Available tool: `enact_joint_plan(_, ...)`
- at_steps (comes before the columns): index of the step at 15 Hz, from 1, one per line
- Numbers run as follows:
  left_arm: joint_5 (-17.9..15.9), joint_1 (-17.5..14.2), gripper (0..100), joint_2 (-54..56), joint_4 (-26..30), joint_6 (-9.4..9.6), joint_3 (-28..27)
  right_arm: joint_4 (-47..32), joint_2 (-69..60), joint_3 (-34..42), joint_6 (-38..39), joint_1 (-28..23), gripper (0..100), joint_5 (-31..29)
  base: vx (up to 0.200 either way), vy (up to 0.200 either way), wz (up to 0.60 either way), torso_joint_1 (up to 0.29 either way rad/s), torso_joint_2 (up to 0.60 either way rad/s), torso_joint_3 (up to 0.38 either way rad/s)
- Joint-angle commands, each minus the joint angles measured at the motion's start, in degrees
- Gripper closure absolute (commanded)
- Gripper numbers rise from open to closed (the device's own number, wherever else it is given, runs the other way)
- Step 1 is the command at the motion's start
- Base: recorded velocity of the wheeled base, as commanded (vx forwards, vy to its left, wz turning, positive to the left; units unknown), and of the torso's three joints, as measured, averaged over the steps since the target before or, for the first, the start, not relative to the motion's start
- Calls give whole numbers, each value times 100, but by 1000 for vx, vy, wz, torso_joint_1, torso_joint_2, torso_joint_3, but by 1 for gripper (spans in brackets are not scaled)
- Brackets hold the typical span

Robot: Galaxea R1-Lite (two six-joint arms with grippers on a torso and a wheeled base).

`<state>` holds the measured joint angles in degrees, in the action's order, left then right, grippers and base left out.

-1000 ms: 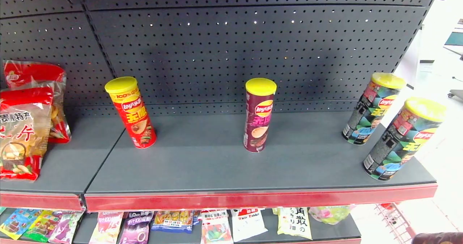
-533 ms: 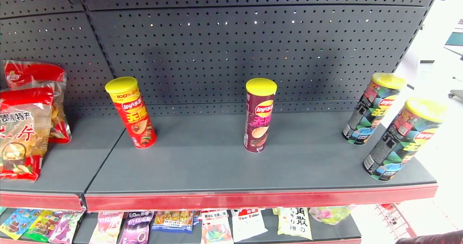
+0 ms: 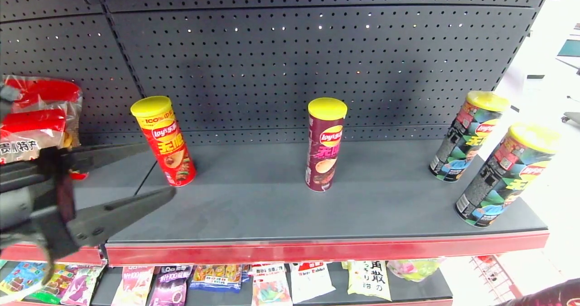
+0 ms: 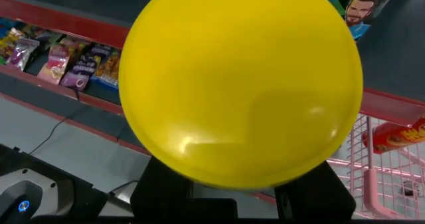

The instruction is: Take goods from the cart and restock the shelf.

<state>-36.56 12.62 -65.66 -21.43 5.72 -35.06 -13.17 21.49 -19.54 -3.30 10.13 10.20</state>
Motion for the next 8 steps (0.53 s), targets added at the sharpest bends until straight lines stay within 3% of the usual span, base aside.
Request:
enact_joint_plan(1,-378,848,0,-2311,-617,114,-1056,7,57,12,49,-2,100,-1,0,0,0,0,0,0)
enact_joint_plan(4,-440,1146,0,-3199,-652,114,-1855,-2,48,38,49,-11,100,-10,0,0,0,0,0,0)
enact_joint_plan(8,-422,1226,0,-4043,-652,140,-2602,7,74,29,49,-20,100,-27,0,0,0,0,0,0)
